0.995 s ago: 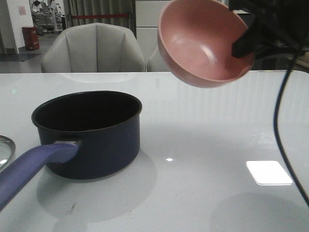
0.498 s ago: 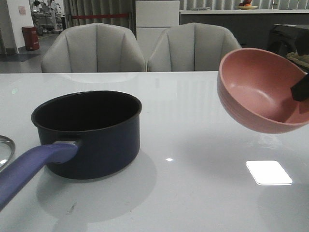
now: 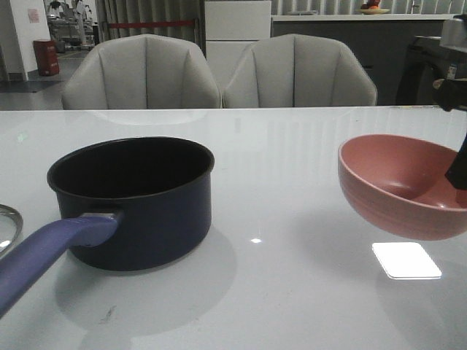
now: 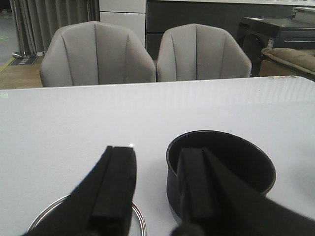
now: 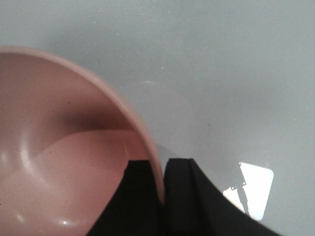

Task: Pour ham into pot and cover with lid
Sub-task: 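Turn the bowl upright and carry it back with the right gripper, then set the pink bowl on the table and release with the right gripper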

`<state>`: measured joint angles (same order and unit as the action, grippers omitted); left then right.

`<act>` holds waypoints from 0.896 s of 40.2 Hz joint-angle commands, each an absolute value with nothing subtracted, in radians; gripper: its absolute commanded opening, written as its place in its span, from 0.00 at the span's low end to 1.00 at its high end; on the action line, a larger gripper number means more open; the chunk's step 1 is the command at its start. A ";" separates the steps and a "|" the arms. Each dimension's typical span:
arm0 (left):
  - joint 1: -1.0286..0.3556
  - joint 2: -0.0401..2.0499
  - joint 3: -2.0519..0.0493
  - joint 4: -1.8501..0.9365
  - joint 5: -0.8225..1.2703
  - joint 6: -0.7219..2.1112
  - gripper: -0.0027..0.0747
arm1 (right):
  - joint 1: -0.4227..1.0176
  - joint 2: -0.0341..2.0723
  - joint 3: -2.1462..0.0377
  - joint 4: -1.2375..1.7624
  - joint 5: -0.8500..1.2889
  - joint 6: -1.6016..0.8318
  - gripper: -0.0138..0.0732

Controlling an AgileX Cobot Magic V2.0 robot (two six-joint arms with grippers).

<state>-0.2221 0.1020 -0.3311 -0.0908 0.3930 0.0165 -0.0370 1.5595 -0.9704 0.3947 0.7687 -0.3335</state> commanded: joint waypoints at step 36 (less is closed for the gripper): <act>-0.229 0.115 -0.360 -0.102 0.312 0.016 0.40 | -0.035 1.555 -1.101 0.259 0.738 -0.335 0.61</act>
<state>-0.2221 0.1020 -0.3311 -0.0908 0.3930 0.0165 -0.0370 1.6484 -1.0696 0.2524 0.7656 -0.3280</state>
